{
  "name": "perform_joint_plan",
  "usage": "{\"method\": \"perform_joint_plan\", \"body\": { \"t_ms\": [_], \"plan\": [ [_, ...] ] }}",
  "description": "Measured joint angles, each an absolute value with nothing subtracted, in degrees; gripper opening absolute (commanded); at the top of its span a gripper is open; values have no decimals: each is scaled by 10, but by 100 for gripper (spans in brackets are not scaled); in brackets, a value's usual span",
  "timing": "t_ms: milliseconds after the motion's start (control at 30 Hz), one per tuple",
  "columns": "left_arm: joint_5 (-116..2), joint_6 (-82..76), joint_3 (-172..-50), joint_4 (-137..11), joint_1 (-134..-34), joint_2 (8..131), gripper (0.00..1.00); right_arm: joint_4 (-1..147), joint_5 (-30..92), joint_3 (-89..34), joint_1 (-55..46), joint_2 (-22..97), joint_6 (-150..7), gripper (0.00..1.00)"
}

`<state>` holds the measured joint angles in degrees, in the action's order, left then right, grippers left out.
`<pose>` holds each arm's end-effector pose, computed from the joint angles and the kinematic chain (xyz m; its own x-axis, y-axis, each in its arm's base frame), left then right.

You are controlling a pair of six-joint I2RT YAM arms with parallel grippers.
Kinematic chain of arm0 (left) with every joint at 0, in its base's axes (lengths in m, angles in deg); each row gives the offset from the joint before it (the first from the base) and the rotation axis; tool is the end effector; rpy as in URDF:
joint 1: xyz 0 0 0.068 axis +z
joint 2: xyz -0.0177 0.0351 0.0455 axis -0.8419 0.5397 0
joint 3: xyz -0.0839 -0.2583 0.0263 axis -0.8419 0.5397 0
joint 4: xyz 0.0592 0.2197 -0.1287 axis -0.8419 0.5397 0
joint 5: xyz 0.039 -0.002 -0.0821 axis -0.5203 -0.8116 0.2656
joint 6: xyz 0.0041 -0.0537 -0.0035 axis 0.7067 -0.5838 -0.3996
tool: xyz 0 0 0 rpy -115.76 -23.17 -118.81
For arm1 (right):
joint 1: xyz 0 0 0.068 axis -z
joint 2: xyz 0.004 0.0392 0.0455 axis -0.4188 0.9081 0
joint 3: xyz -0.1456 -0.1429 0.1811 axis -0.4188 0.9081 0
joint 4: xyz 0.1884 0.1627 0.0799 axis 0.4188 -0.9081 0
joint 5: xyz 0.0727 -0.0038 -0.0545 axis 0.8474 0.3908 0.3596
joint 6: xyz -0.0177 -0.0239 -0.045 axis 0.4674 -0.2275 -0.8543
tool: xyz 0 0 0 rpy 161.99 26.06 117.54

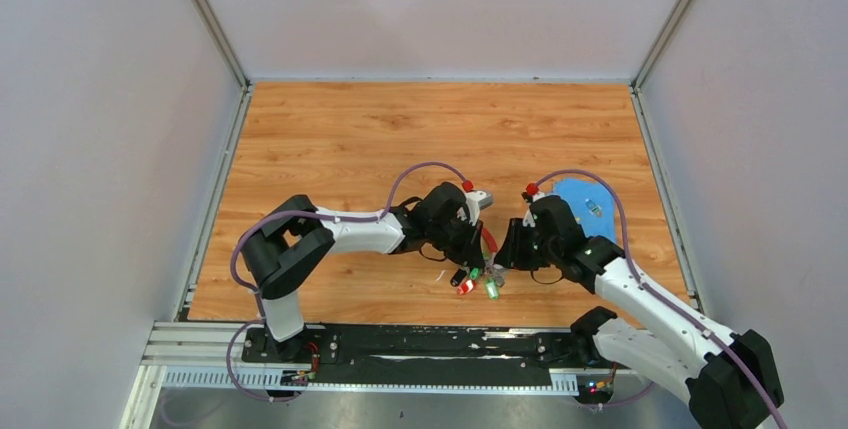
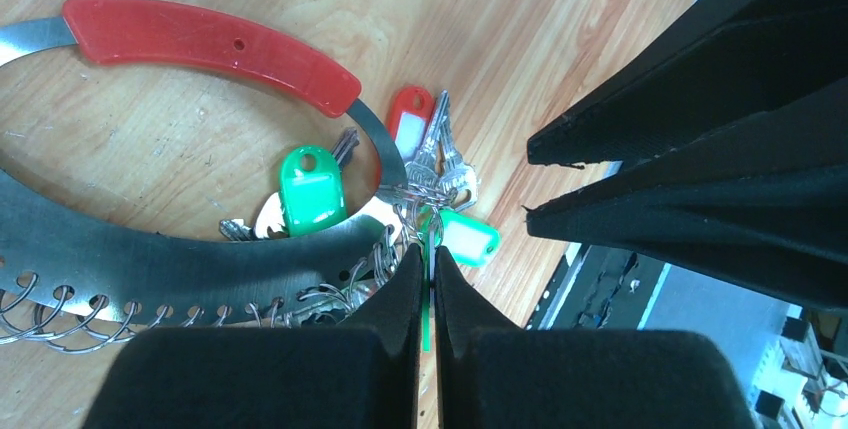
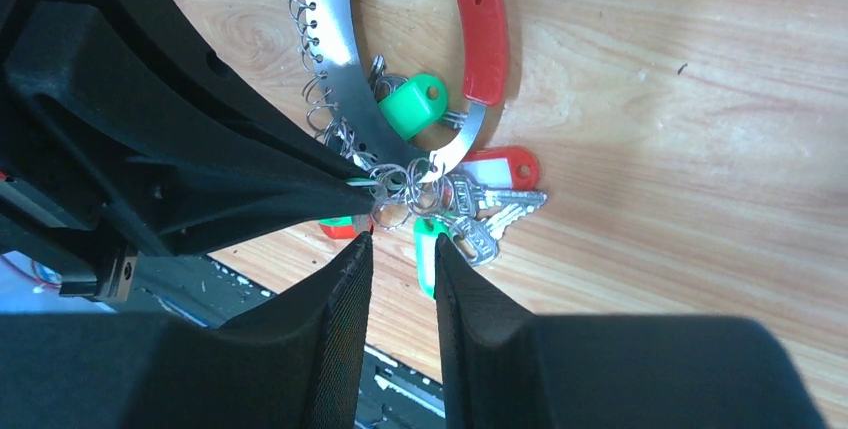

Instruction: Remove the keys from the keyring

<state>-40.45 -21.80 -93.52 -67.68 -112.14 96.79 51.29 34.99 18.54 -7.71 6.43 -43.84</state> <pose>0.1989 -0.3083 0.1606 -0.7937 0.3306 -0.5107 0.6064 0.4960 -0.6214 0.1483 0.1027 0.2127 -0.8384 0.1283 -0.5298 -0.2074 0.8237 0.5277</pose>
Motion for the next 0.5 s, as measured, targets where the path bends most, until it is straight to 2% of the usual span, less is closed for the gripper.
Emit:
{"method": "perform_joint_plan", "body": {
  "t_ms": [500],
  "plan": [
    [-405, -205, -956, -651, -1117, 973, 0, 615, 291, 250, -137, 70, -478, 35]
  ]
}}
